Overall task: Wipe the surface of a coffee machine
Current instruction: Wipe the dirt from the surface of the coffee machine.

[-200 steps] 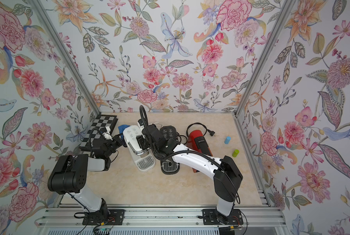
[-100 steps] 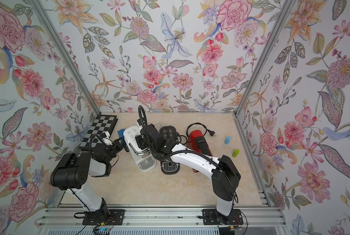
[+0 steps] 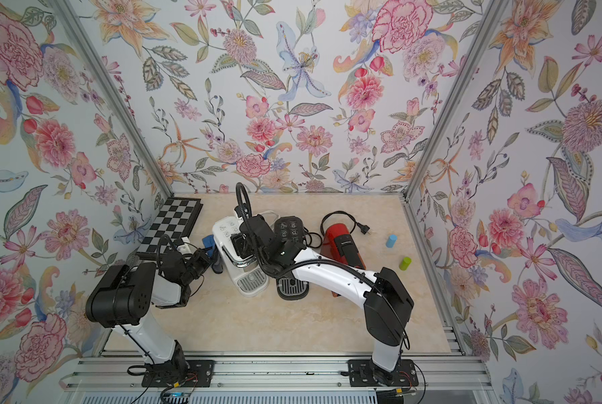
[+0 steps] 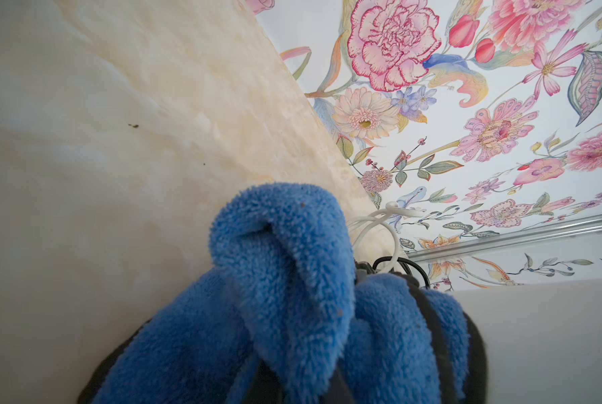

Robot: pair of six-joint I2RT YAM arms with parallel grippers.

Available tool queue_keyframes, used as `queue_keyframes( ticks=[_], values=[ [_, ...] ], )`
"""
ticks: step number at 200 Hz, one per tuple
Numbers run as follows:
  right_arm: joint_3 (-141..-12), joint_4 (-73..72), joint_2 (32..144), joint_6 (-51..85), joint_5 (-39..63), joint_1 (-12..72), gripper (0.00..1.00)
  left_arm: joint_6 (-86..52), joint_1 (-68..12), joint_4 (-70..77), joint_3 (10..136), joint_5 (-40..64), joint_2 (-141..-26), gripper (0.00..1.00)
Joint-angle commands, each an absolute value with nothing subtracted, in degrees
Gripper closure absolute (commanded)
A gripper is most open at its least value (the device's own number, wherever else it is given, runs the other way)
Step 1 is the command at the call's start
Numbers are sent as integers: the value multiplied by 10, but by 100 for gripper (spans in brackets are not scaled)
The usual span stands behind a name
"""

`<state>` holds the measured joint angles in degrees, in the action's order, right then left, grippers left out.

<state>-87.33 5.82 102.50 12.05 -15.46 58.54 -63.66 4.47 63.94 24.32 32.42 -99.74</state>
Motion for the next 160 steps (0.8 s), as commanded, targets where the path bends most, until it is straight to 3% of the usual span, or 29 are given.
queue_keyframes(
  ticks=[1, 46, 92, 160],
  values=[
    [-859, 146, 1048, 112, -158, 591, 34, -662, 43, 615, 303, 370, -934, 100],
    [-845, 145, 1037, 117, -160, 588, 33, -690, 43, 570, 394, 397, -854, 100],
    [-843, 145, 1032, 117, -161, 587, 33, -714, 33, 572, 403, 410, -821, 100],
    [-819, 145, 1021, 123, -172, 587, 33, -667, 1, 557, 435, 418, -886, 100]
  ],
)
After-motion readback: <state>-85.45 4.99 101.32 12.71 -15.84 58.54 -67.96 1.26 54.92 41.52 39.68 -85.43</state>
